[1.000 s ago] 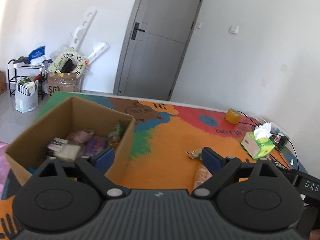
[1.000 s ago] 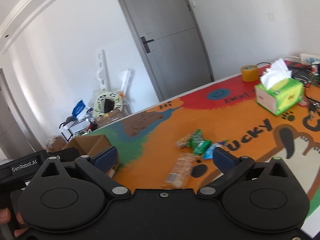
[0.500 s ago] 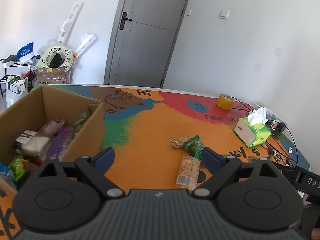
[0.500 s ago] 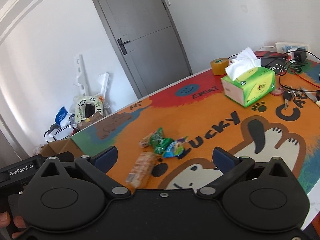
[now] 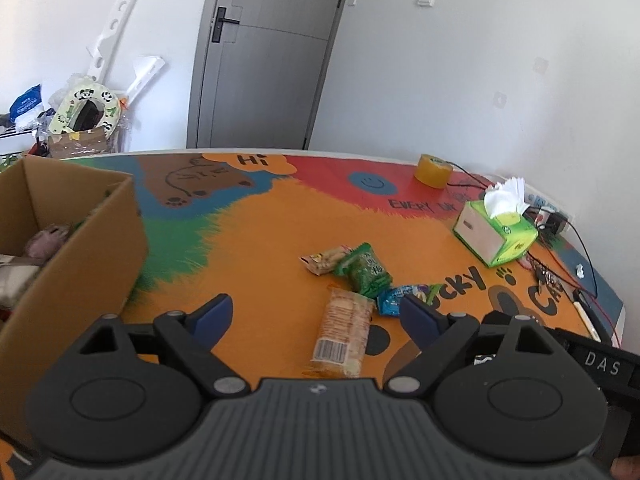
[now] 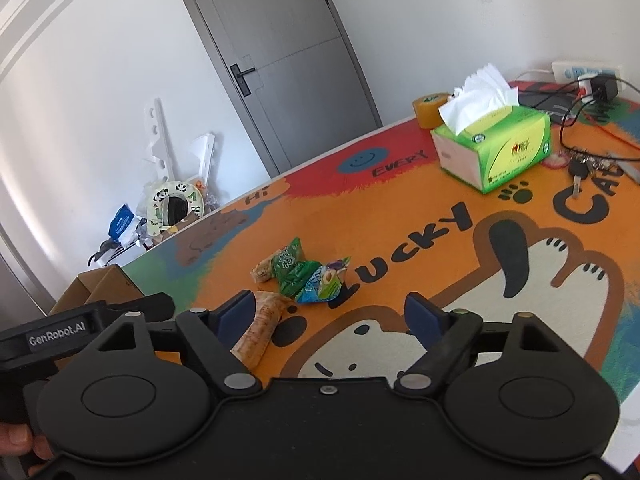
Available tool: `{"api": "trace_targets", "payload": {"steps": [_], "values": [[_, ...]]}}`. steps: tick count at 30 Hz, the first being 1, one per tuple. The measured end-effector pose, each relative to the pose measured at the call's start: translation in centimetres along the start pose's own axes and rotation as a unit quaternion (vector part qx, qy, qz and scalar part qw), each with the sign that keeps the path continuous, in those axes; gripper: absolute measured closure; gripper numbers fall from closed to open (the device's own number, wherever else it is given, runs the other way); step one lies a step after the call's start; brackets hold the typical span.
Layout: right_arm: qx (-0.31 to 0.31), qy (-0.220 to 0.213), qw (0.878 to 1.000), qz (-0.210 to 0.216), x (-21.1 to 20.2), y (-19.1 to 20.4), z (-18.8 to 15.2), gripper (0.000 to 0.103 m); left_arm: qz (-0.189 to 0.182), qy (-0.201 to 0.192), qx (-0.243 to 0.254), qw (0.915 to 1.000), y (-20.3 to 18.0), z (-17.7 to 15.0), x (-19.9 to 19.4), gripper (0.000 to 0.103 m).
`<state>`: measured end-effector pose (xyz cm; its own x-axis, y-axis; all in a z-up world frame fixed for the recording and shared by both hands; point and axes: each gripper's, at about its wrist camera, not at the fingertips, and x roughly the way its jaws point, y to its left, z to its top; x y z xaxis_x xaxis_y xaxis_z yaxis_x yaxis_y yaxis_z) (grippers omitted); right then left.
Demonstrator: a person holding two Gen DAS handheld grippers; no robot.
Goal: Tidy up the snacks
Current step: 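Move both open grippers back over the remaining snacks on the mat, then grasp the tan bread stick packet with the left gripper while the right grasps the green-and-blue packets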
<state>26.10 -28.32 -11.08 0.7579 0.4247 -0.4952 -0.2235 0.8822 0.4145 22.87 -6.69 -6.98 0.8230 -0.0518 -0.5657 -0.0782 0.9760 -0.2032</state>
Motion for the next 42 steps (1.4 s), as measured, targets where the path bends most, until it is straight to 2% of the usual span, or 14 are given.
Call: {"api": "trace_targets", "payload": {"steps": [9,16,19,21,23,27,38,42], "values": [[0.019,0.018,1.0,0.006,2.1,-1.5,-0.1,0.031,-0.006,0.034,0.012,0.9993,-1.3,-0.8,3.3,0.019],[0.031,0.03,0.999,0.008,3.7,-2.3,-0.1,0.034,-0.002,0.064,0.017,0.9978,-1.7,-1.4,6.5,0.029],[0.03,0.034,0.999,0.016,4.6,-2.3,-0.1,0.034,-0.002,0.078,0.02,0.9968,-1.7,-1.7,7.6,0.038],[0.031,0.036,0.999,0.02,5.1,-2.3,0.1,0.034,0.005,0.073,0.034,0.9967,-1.9,-1.7,7.7,0.05],[0.032,0.038,0.998,0.024,5.7,-2.3,0.3,0.034,0.008,0.074,0.033,0.9967,-1.7,-1.6,7.8,0.069],[0.033,0.043,0.998,0.032,6.8,-2.0,0.6,0.034,0.01,0.076,0.018,0.9969,-0.7,-1.2,7.6,0.069],[0.032,0.056,0.997,0.047,10.5,-0.3,2.0,0.034,0.033,0.052,-0.007,0.9981,2.1,1.0,6.6,0.069],[0.03,0.061,0.997,0.045,11.7,0.1,2.1,0.043,0.035,0.047,-0.013,0.9982,2.8,1.3,6.4,0.069]]}}
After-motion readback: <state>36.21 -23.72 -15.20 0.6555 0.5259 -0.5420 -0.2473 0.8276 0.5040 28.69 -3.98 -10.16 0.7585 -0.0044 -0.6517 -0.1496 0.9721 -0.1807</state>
